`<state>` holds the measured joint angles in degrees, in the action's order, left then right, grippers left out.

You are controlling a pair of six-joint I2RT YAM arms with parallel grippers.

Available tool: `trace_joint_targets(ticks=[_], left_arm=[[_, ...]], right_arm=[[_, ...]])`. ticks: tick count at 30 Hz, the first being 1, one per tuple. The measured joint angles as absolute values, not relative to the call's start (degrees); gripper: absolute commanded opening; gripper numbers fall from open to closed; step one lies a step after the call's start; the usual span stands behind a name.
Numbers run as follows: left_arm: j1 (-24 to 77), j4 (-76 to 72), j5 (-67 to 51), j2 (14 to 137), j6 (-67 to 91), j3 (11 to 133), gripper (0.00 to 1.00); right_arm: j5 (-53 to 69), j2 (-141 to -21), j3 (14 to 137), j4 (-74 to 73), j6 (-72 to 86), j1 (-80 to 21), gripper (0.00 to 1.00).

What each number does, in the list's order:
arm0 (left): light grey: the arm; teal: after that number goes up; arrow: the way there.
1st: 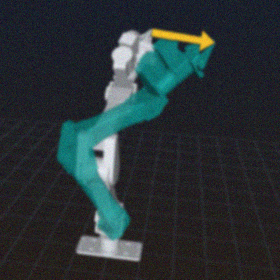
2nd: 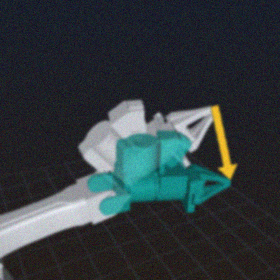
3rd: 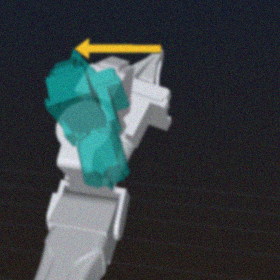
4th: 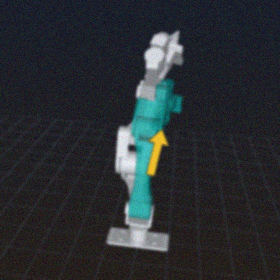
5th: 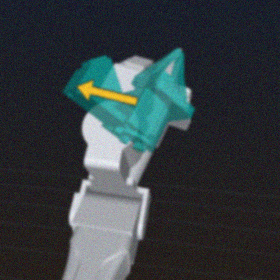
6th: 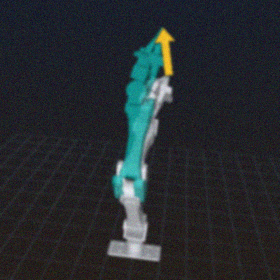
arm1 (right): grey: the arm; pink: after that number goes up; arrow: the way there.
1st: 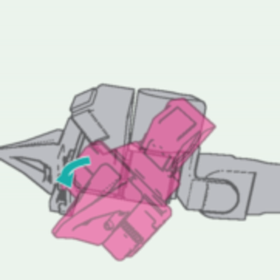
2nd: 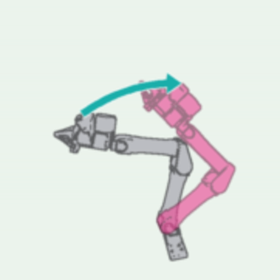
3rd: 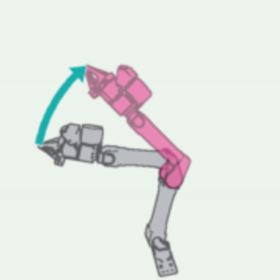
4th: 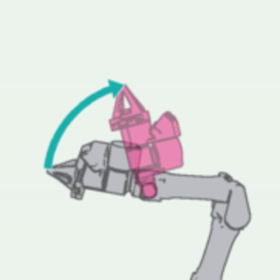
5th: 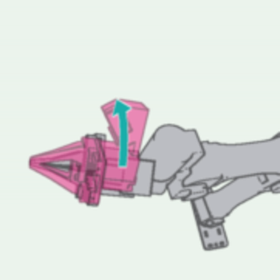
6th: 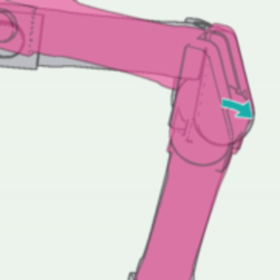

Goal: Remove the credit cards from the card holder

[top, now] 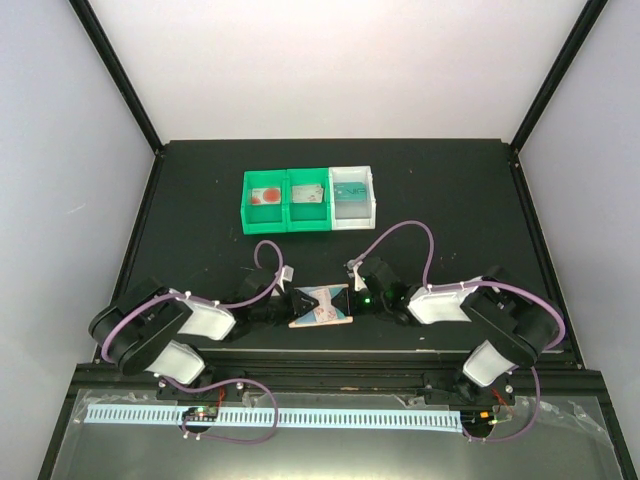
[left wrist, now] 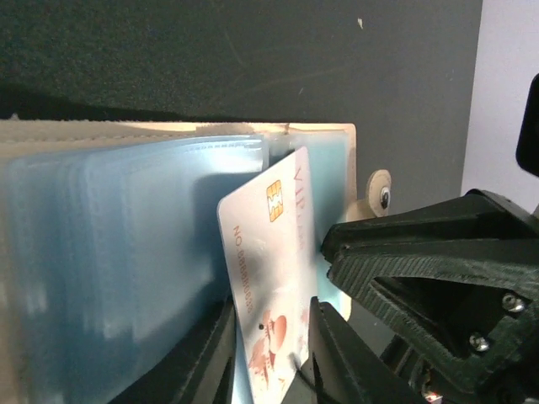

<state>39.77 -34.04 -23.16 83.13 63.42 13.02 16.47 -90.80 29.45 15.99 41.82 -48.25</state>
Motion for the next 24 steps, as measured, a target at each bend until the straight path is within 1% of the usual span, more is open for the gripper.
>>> trace_joint_targets(ticks=[3,4,5,11,18,24], left_arm=[[39.86,-34.35,-22.94,84.03,63.99,13.02,0.06],[39.83,-34.33,-22.85,84.12,64.38,13.02,0.03],[39.86,-34.26,-22.63,84.12,64.36,12.99,0.02],[39.88,-33.89,-21.39,82.00,64.34,12.51,0.02],[39.97,-29.12,-19.11,76.60,63.18,12.10,0.02],[39.97,-21.85,-13.89,66.98,61.91,11.60,0.02]], right_arm=[[16.47,-90.83,29.02,16.93,42.02,-48.25,0.13],[16.47,-90.83,28.86,17.19,42.11,-48.25,0.13],[16.47,-90.87,28.82,17.37,42.13,-48.25,0.13],[16.29,-90.87,28.60,17.74,42.13,-48.25,0.13],[15.92,-90.80,28.56,17.74,42.13,-48.25,0.13],[15.53,-90.67,28.53,17.67,42.13,-48.40,0.13]])
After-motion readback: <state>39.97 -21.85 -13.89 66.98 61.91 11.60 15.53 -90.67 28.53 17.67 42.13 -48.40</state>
